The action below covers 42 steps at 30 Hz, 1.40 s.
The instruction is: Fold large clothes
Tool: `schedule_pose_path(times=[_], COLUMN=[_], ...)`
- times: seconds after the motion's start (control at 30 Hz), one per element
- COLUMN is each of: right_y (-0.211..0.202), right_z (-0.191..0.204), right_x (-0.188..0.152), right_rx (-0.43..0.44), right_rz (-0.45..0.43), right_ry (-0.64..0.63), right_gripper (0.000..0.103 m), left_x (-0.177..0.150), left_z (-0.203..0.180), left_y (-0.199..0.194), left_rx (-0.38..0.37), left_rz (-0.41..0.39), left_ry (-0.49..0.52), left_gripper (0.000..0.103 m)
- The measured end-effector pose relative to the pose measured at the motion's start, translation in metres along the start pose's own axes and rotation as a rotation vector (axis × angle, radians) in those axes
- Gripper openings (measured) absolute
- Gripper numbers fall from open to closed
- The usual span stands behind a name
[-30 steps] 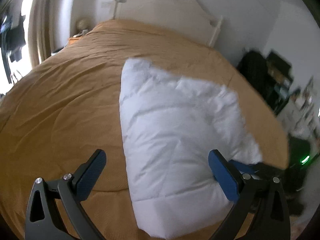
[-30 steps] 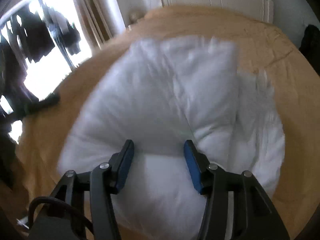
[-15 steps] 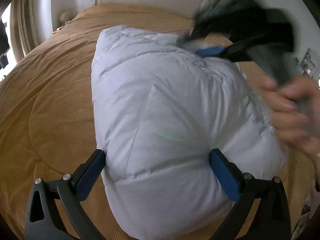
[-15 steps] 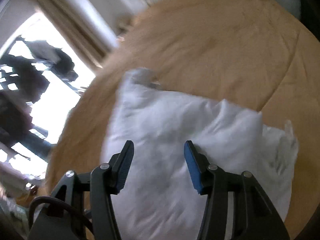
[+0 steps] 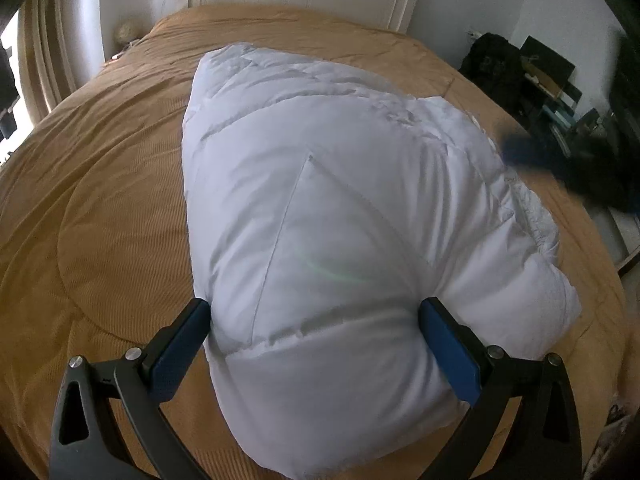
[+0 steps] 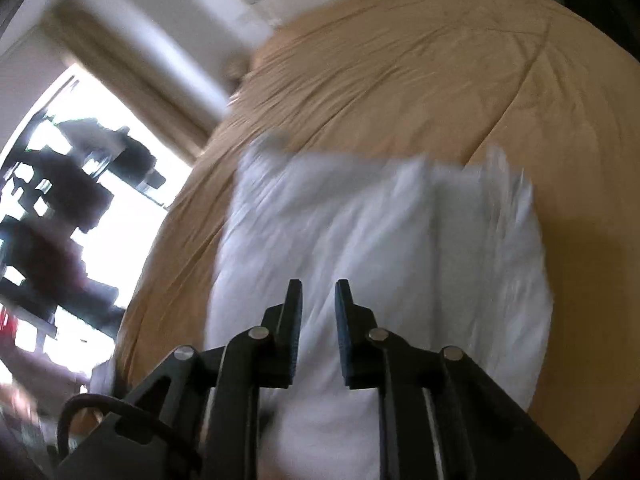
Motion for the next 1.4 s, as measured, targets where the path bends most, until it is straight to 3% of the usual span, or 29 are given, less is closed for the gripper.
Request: schedule_pose_path(times=[0.1,0.2,0.47,0.57,0.63,0.73,0.77,0.8,0.87,0.97,1.03,1.07,1.17,1.2,1.27,1.37,1.4], right_y=[0.008,0.032,0.046,0.048,0.046,0.041,0.041,0.042,0.043,0.053,0.059,0.061,0.06,0.062,0.062,0.061,0.059], right_z=[0.0,-0.013,0.011,0.006,0.002,-0.001,-0.004,0.0,0.007,0.019,0.025,0.025,0.018,0.019,0.025,0.034,0.032], right_x=[-0.053,-0.077,-0.064,-0.067,-0.065,-0.063,-0.063,-0.063,-0.062,-0.062,-0.062,-0.061,-0.059,-0.061,-0.063,-0.063,-0.061], right_rx=[-0.089,-0.187,-0.252,-0.232,-0.232,-0.248,-0.245,-0.231,-0.23,-0.278,-0.311,-0.313,-0.297,-0.301,-0.331,-0.401,-0.419], right_rz=[0.071,0.132,0.147,0.154,0.165,0.191,0.194,0.202,0.205,0.208,0.207,0.208,0.208,0.217,0.23,0.259,0.269], right_ry=[-0.034,-0.108,-0.16,-0.124,-0.091,-0.066,-0.062,-0.061,-0.078,-0.136,-0.174,-0.175,-0.149,-0.154,-0.191,-0.224,-0.205], right_gripper=[0.03,0.029,0.031,0.031,0.031,0.035,0.042,0.053,0.064,0.071,0.073,0.073,0.074,0.074,0.074,0.085,0.085], left_x=[-0.001,-0.009,-0.015,-0.018,-0.023,-0.031,-0.032,-0.029,-0.017,0.002,0.003,-0.003,-0.019,-0.022,-0.024,-0.026,-0.026], left_z=[0.001,-0.008,0.0,-0.008,-0.017,-0.009,-0.003,0.003,0.007,0.004,0.004,0.012,0.048,0.056,0.058,0.062,0.064], left_y=[0.001,0.001,-0.018,-0.032,-0.038,-0.041,-0.045,-0.052,-0.068,-0.079,-0.055,-0.032,-0.01,-0.012,-0.027,-0.055,-0.063], left_rx=[-0.008,0.029,0.018,0.105,0.226,0.276,0.288,0.29,0.245,0.156,0.193,0.205,0.066,0.061,0.157,0.454,0.458], left_rz=[0.009,0.01,0.065,0.049,0.06,0.131,0.14,0.129,0.063,-0.043,0.017,0.094,0.139,0.145,0.119,0.105,0.12], left_ry=[-0.007,0.04,-0.015,0.051,0.138,0.123,0.094,0.064,0.008,-0.012,0.001,-0.02,-0.176,-0.197,-0.149,-0.047,-0.046], left_gripper=[0.103,0.103,0.103,0.103,0.103,0.103,0.103,0.101,0.101,0.102,0.102,0.103,0.103,0.103,0.103,0.102,0.101])
Point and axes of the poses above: each gripper's, at about its wrist camera, not at the fingertips, and y roughly the way its jaws point, z to its left, x to its top, the point moved 2 cm from there along y, roughly the way its jaws point, and after that the axes turned 4 degrees about -y, right-handed, at the moved point
